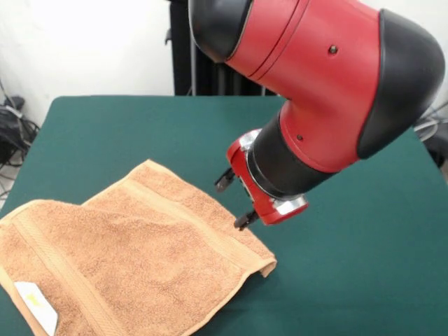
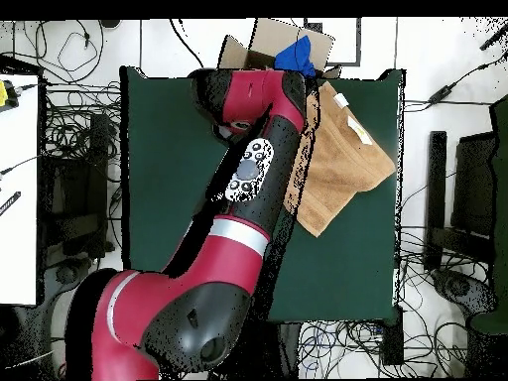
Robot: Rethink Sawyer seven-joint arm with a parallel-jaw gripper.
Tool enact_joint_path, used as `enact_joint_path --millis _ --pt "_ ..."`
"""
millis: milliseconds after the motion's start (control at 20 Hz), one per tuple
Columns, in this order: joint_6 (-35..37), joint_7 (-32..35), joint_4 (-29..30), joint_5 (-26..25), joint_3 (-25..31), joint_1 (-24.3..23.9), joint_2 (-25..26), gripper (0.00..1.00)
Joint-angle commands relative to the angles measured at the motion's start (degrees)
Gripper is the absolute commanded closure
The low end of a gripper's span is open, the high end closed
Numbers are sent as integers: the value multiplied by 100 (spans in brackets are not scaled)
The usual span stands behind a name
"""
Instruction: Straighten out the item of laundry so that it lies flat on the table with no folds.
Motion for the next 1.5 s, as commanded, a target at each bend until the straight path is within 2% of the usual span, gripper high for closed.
enact_joint_path --millis 50,350,900,1500 --pt "580 519 318 -243 78 59 -148 0" --pt "568 605 415 -221 194 33 -257 0" --pt "-34 924 862 -117 412 77 -393 0" --pt "-48 915 803 -144 432 50 -429 0"
